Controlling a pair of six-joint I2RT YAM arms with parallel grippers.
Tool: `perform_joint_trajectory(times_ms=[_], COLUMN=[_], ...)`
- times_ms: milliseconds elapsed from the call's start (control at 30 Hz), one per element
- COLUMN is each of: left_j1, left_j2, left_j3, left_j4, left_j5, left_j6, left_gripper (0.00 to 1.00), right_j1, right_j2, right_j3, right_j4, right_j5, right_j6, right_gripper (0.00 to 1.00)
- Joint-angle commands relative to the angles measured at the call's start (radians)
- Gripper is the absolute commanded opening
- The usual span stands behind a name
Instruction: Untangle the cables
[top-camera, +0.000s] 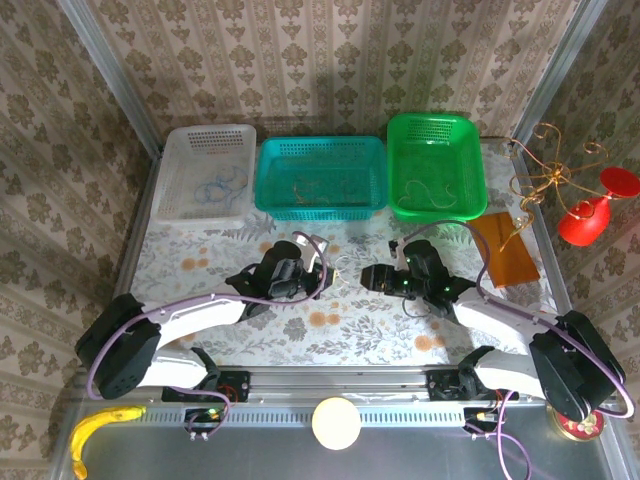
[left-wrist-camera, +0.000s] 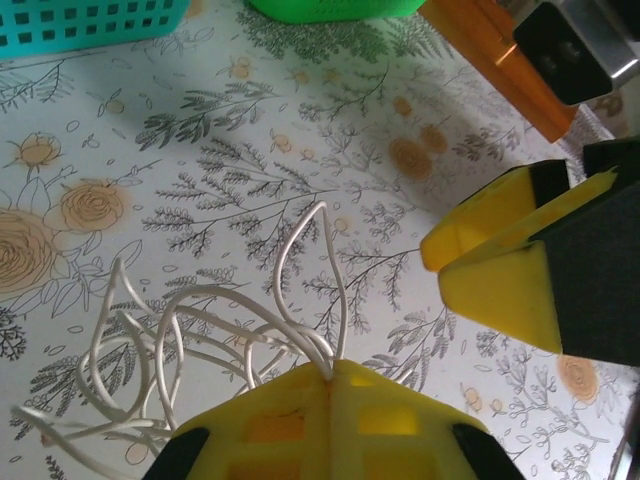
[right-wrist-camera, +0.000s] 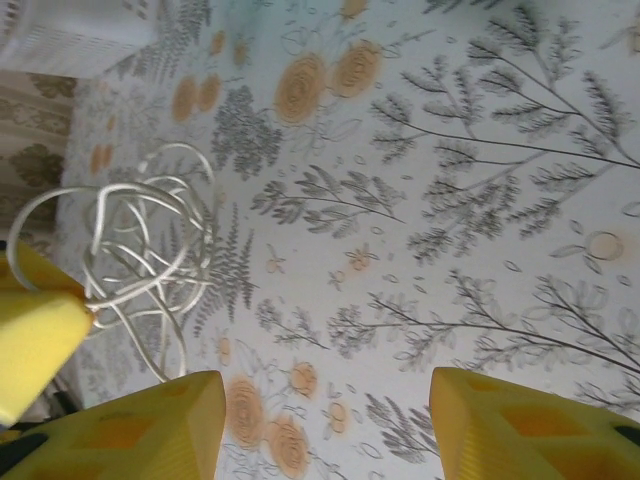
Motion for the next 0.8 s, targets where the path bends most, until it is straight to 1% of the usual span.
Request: perform_joint_trajectory(times_ms=[0,267,367,400,467,500,633,667,767], left_j1=[0.005,0.005,0.005,0.005,0.005,0.005,0.005,0.007,0.016], left_j2=[-0.019,-0.008,-0.006,-0.004,-0.004,-0.002,0.012,0.018,0.038], left_j3=[-0.015,-0.022,-0.022,-0.023,-0.027,-0.029,-0.053,-0.061,-0.100], left_j4=[0.062,0.111,0.123,0.128,0.135,0.139,0.155,0.164,0.200], left_j5=[0.048,0.079,0.089,0.093,0.097,0.100,0.103,0.101,0.089], left_j6=[-0.029,-0.048,-0.052,-0.053,-0.056,-0.056,-0.062,-0.065,-0.078], left_gripper=[0.00,0.00,0.00,0.00,0.00,0.00,0.00,0.00,0.00], right_j1=[-0.006,-0.006,-0.006,-0.005,-0.006,-0.006,-0.012,-0.015,-0.017], right_j2=[0.020,0.107,0.148,0.162,0.186,0.191,0.190,0.181,0.135], right_j3=[0.043,0.094,0.112,0.120,0.133,0.142,0.184,0.193,0.222], right_j4=[0.097,0.183,0.214,0.226,0.246,0.252,0.221,0.205,0.140], right_j5=[-0.066,-0.110,-0.121,-0.126,-0.138,-0.141,-0.145,-0.144,-0.129], right_j6=[0.031,0.065,0.079,0.083,0.089,0.090,0.070,0.062,0.026], right_gripper=[0.58,0.57,0.55,0.52,0.46,0.40,0.06,0.00,0.00])
